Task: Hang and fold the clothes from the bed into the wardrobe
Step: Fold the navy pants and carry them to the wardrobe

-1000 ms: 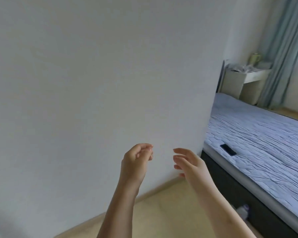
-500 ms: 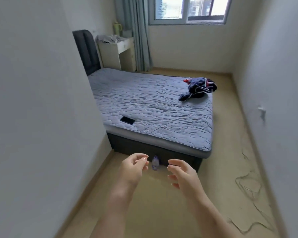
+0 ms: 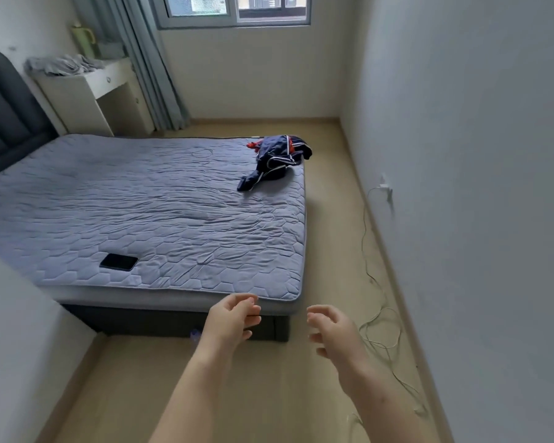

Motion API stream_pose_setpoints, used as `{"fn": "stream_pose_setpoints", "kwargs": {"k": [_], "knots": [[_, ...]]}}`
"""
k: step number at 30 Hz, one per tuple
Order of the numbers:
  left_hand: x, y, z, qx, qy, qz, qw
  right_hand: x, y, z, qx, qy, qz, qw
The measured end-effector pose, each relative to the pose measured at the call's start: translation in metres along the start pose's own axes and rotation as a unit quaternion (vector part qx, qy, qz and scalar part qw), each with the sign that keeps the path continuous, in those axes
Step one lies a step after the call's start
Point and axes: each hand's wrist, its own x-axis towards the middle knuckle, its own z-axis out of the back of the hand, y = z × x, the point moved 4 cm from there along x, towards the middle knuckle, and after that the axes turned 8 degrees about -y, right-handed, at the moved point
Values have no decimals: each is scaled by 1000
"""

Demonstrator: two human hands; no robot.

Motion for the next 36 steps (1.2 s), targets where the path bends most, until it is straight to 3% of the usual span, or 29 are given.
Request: {"fn": "stream_pose_setpoints", "kwargs": {"k": [9,22,32,36], "knots": [[110,-36,-102,43,25,35,998,131,23,41,19,-57,-84,995],[314,-179,-263,56,104,20,993,353,149,56,68,-121,-96,986],[419,-229,-374,99,104,32,989,513,201,89,61,-100,-111,987],[472,-266,-419,93,53,44,993,593,240,107,40,-61,-112,991]]}}
